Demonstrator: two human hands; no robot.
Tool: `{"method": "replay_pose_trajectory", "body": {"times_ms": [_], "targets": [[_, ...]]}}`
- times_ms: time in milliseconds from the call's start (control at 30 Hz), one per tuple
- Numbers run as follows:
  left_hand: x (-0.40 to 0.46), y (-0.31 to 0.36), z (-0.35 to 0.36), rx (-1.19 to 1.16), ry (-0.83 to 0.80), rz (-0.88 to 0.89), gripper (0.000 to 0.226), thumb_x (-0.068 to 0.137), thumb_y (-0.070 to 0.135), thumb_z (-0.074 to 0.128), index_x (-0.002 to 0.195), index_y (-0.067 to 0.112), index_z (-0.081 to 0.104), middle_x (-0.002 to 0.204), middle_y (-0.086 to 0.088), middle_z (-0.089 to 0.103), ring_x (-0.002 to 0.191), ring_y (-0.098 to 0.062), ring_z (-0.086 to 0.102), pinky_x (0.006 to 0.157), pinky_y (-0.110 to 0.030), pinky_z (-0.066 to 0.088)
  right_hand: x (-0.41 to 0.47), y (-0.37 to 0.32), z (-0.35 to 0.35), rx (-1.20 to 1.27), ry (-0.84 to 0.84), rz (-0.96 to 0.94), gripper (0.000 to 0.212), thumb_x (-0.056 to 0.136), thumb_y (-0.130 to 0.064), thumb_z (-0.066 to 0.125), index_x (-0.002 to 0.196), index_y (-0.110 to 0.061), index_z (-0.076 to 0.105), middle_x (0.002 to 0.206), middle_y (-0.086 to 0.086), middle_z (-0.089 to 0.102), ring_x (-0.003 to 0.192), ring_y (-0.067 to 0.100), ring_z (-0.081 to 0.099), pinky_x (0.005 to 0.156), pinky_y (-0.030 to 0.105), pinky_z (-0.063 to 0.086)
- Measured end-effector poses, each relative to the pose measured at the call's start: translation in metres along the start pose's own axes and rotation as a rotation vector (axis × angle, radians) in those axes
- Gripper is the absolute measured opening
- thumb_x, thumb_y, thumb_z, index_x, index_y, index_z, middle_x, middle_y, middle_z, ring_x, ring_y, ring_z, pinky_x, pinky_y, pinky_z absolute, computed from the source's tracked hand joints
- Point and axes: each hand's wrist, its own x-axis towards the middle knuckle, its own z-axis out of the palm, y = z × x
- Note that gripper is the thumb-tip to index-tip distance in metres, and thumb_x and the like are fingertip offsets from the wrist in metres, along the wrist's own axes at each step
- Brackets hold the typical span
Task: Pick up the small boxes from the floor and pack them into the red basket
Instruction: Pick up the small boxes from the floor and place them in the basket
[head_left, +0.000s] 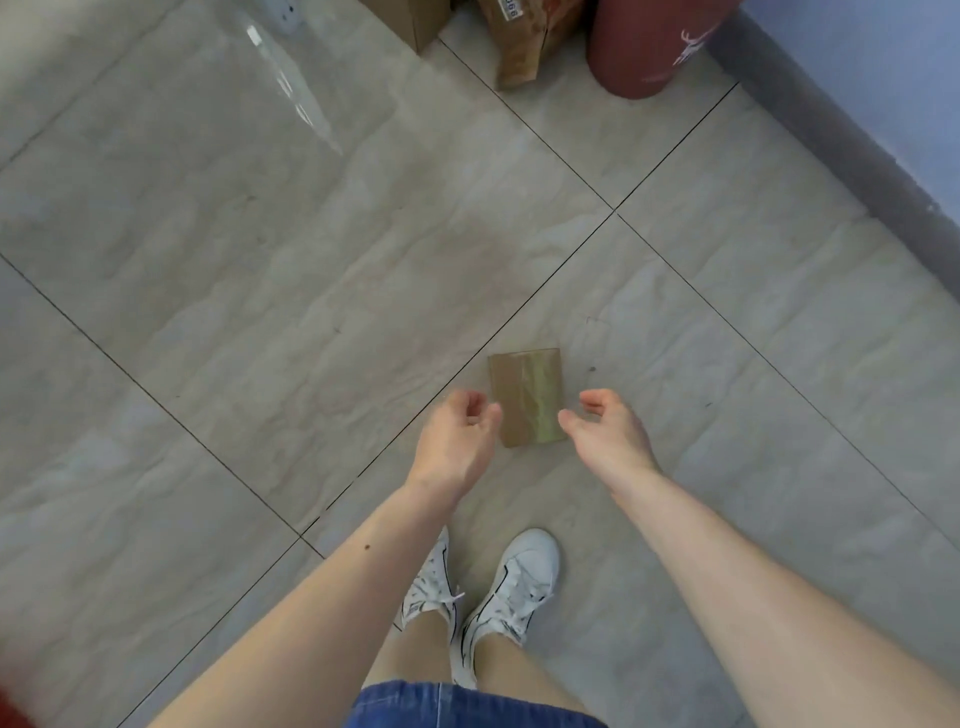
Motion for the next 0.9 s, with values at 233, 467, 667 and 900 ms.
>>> {"method": "replay_pose_trajectory", "body": {"times_ms": [233, 467, 667, 900], "targets": [[0.097, -0.040, 0.060, 0.084, -0.149, -0.071, 0.059, 0.099, 0.032, 0.052, 0.148, 0.009, 0.030, 0.153, -0.012, 0.038, 0.138, -0.025, 0.041, 0.110, -0.034, 0.037, 0.103, 0.048, 0.033, -0.070, -0.111, 0.090, 0.070, 0.093, -0.033, 0.062, 0.152, -0.013, 0.027, 0.157, 0.009, 0.037, 0.142, 0.026, 0.039, 0.109, 0.030, 0.032], [0.145, -0.065, 0.092, 0.073, -0.171, -0.134, 0.049, 0.092, 0.034, 0.060, 0.134, 0.015, 0.041, 0.134, -0.002, 0.060, 0.120, -0.025, 0.057, 0.100, -0.031, 0.043, 0.157, 0.072, 0.065, -0.003, -0.147, 0.081, 0.069, 0.079, -0.056, 0.048, 0.135, -0.016, 0.052, 0.133, 0.006, 0.062, 0.122, 0.026, 0.059, 0.105, 0.045, 0.046], [0.113, -0.050, 0.080, -0.049, -0.124, -0.112, 0.039, 0.092, 0.026, 0.059, 0.126, 0.022, 0.043, 0.122, 0.004, 0.065, 0.111, -0.021, 0.064, 0.101, -0.044, 0.049, 0.122, 0.050, 0.049, 0.067, -0.143, 0.058, 0.064, 0.078, -0.053, 0.051, 0.134, -0.022, 0.052, 0.128, 0.002, 0.064, 0.116, 0.022, 0.061, 0.104, 0.046, 0.047], [0.017, 0.012, 0.017, -0.092, 0.011, -0.013, 0.040, 0.091, 0.023, 0.058, 0.128, 0.021, 0.042, 0.124, -0.001, 0.062, 0.108, -0.022, 0.064, 0.096, -0.044, 0.050, 0.023, -0.026, 0.006, 0.058, -0.070, -0.053, 0.046, 0.089, -0.039, 0.057, 0.131, -0.022, 0.054, 0.123, -0.002, 0.065, 0.113, 0.020, 0.062, 0.103, 0.044, 0.047]]}}
